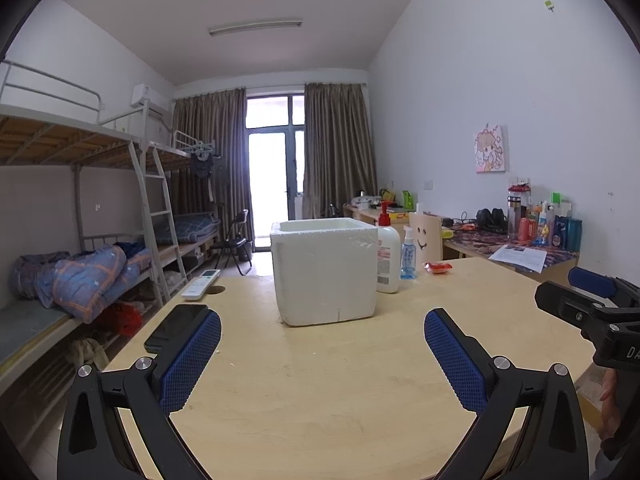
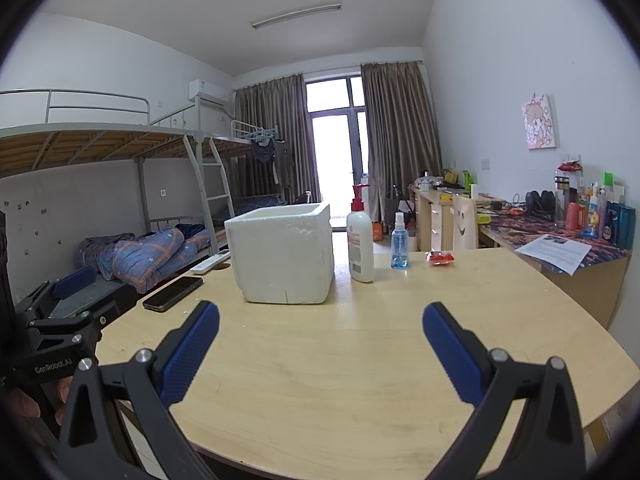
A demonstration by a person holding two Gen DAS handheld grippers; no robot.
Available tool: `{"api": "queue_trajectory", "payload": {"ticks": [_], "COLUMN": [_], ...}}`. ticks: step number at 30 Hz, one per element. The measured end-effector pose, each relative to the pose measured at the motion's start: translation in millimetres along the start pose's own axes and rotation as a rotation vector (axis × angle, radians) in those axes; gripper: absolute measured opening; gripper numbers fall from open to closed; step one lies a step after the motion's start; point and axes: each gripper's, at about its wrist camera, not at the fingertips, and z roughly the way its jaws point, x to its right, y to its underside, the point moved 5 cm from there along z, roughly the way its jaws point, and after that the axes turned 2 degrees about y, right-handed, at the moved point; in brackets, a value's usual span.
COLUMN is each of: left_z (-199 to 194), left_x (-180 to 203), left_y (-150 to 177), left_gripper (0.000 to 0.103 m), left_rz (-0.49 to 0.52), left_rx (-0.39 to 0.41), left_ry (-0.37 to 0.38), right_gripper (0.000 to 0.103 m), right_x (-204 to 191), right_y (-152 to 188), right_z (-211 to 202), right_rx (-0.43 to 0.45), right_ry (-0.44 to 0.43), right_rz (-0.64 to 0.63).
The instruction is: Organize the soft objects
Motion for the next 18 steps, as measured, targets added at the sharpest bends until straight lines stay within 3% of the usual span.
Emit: {"api": "queue_trajectory", "payload": {"ticks": [18], "left_z": [0.1], "left_x": [3.9], "left_y": [3.5], "left_gripper": [0.102], "left_rz": [0.007], "left_rx": [-0.007], "left_ry": [0.016], "right_gripper": [0.103], "right_x": [-1.7], "right_y": [3.7], "right_z": [5.0], "right_rx": [-0.018], "right_ry": [0.006], "right_rz": [-0.006]}}
